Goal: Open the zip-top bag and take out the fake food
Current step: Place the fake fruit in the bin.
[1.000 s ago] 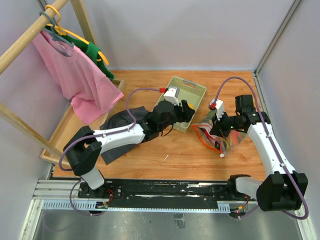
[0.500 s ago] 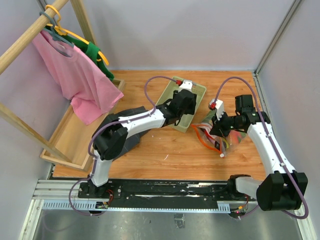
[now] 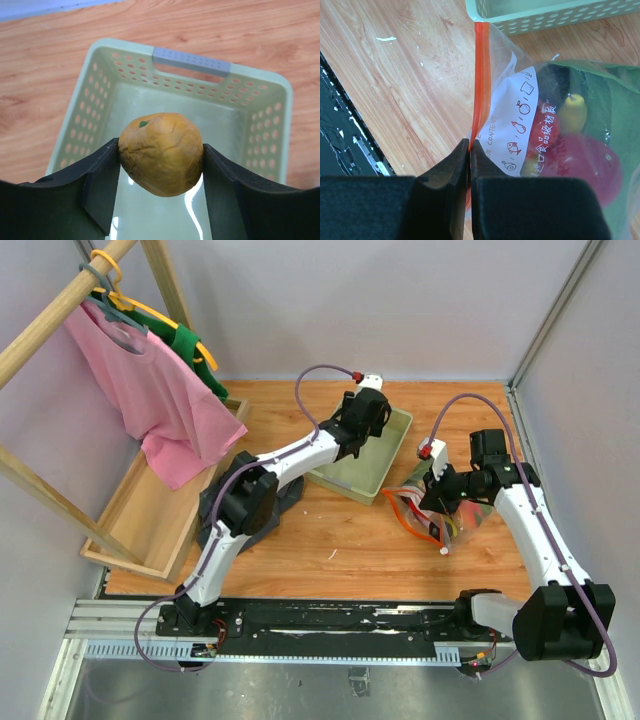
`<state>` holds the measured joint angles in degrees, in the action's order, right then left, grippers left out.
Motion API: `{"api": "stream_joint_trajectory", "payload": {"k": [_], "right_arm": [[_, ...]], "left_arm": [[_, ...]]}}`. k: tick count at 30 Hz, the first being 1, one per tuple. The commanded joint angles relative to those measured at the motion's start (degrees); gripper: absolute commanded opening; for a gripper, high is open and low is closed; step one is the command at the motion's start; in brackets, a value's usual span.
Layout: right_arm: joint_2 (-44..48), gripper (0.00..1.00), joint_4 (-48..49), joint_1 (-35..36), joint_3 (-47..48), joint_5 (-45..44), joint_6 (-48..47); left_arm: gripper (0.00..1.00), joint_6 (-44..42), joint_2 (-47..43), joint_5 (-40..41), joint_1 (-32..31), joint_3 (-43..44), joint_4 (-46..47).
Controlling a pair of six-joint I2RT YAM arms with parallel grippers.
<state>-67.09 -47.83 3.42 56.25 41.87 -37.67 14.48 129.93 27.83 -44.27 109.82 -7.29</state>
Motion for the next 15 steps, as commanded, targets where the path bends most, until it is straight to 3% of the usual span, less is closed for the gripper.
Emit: {"api": "stream_joint_trajectory", "payload": {"k": [1,10,15], "right_arm": [[-0.2,0.06,0.0,1.0,-0.8,-0.1,0.5],[-0.5,0.06,0.0,1.0,-0.8,0.3,0.5],[-0.6,0.06,0.0,1.0,-0.9,0.3,0.5]], "left_arm": [[0.01,-4.5,5.1,3.1,1.0,7.1,-2.9],[0.09,-6.4,14.5,3.0,3.6,18.2,-5.2],[0.1,-6.6,15.8,1.3,4.6,18.6,-3.2]]}}
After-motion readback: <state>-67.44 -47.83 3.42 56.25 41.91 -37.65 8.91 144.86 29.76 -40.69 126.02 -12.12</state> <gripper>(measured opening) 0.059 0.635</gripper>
